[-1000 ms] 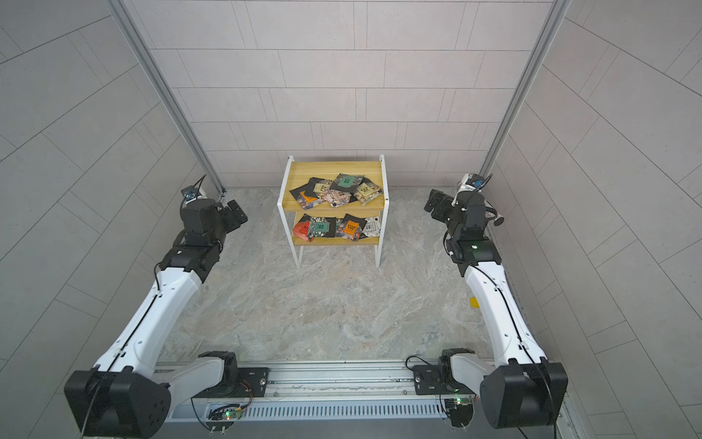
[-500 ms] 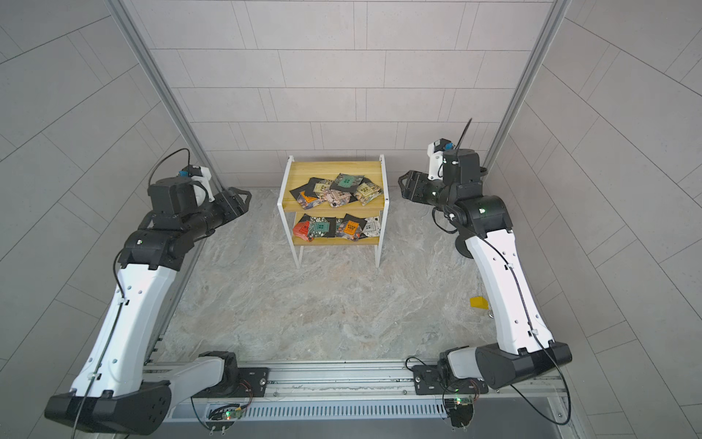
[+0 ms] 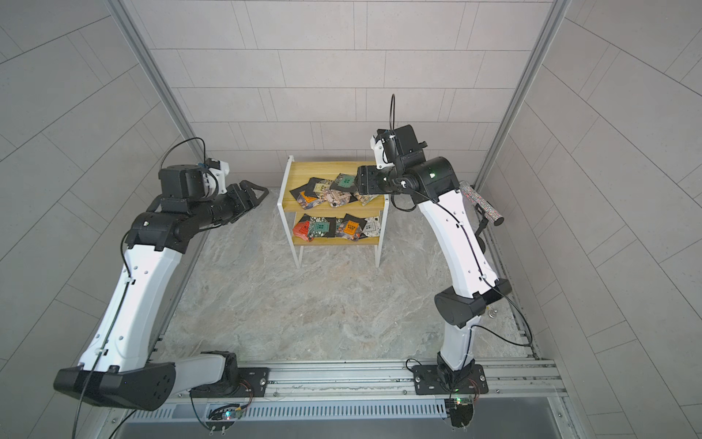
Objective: Remove the tea bags from the shelf
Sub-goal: Pick up the tea bag from the shelf.
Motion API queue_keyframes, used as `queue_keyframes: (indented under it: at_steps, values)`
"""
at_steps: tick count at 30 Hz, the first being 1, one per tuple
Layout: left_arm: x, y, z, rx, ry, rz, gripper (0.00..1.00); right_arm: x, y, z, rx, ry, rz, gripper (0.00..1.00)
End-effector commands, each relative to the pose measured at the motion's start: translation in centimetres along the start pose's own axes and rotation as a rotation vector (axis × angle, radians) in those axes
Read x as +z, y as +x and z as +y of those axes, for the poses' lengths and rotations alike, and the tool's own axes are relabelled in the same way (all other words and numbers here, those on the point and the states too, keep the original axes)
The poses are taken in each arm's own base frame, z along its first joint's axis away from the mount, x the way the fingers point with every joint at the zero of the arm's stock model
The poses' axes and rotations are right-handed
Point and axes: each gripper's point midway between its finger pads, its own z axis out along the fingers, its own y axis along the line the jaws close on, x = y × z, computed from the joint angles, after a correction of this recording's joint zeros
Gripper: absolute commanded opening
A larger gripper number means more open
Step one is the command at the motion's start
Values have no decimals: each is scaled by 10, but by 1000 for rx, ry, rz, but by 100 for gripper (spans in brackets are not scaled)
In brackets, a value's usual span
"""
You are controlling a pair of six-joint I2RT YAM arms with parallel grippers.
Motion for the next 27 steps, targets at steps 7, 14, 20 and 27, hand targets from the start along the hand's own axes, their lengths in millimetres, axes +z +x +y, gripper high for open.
queue_keyframes:
  at_steps: [7, 14, 20, 27]
  values:
    - [1, 2, -12, 8, 38, 25, 73, 20, -11, 16, -98, 27, -36, 76]
    - [10, 4, -18, 13, 55, 53, 70, 39, -18, 30, -149, 19, -69, 80]
    - [22, 11, -27, 26, 78, 96, 67, 54, -19, 40, -182, 12, -74, 79]
    - [33, 22, -17, 27, 54, 137, 56, 68, -15, 40, -238, 70, -70, 79]
